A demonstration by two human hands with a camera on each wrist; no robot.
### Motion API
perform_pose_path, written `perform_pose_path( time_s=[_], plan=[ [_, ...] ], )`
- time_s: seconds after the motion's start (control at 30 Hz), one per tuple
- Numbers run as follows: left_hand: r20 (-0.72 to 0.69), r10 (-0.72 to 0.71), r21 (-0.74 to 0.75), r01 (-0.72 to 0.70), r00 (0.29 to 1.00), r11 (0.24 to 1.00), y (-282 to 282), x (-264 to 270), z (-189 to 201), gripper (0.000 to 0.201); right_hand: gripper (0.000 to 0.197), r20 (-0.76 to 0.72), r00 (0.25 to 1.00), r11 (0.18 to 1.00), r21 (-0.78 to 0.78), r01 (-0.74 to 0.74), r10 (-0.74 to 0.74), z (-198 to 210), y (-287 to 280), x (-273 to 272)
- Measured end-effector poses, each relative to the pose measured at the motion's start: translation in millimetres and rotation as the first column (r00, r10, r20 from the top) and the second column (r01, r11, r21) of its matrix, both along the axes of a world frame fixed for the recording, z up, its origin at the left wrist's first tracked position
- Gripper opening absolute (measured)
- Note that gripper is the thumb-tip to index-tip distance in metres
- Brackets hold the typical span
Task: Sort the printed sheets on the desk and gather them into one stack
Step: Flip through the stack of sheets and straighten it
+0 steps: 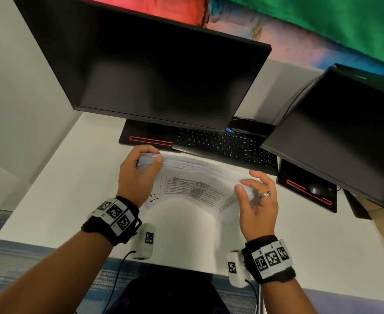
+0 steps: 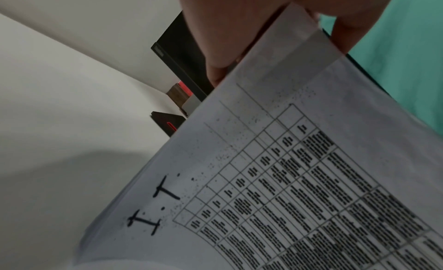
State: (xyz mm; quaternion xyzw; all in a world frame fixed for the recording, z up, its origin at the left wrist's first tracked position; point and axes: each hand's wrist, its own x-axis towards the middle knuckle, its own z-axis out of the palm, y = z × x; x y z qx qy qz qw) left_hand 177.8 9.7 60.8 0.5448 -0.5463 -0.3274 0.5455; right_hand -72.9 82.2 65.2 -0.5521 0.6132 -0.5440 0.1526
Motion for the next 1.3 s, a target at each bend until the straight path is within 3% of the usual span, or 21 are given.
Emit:
perform_pose_path(
  time_s=[0.1,0.33,0.4,0.5,0.6,0.77,0.9,1.2,1.3],
  plan=[
    [0.006,0.011,0.017,-0.011,1.000,1.000,-2,0,2,0.007,0.039,0.001,1.000,1.000,0.016,-0.001,0.001,-2,0,-2],
    [-0.027,0.054,0.055,-0.052,0.998,0.997,-4,-5,2,0.006,0.022,0.158,0.987,0.999,0.043,0.030,-0.036,-2,-7,-1],
    [-0.071,0.076,0.066,-0.071,0.995,0.995,-7,-6,2,0.008,0.025,0.224,0.973,0.998,0.029,0.051,-0.056,4,-9,2],
    [-0.143,0.088,0.075,-0.078,0.986,0.994,-10,-6,3,0.008,0.036,0.418,0.896,0.986,0.136,0.099,-0.147,-1,-10,1],
    [-0.184,0.073,0.074,-0.060,0.980,0.995,-12,-8,5,0.005,0.022,0.517,0.819,0.959,0.249,0.134,-0.249,-6,-14,0],
    [-0.174,0.098,0.084,-0.085,0.980,0.993,-11,-9,5,0.007,0.004,0.568,0.770,0.953,0.238,0.185,-0.291,-5,-19,6],
    [-0.087,0.095,0.071,-0.089,0.992,0.994,-11,-11,4,0.005,0.016,0.536,0.780,0.944,0.239,0.228,-0.324,-4,-23,6],
    [-0.067,0.103,0.095,-0.096,0.992,0.991,-12,-11,3,0.005,0.038,0.483,0.824,0.954,0.192,0.232,-0.297,-1,-18,3],
    [-0.075,0.090,0.106,-0.082,0.993,0.991,-13,-8,3,0.006,0.037,0.457,0.856,0.970,0.136,0.201,-0.242,0,-16,3]
  ],
)
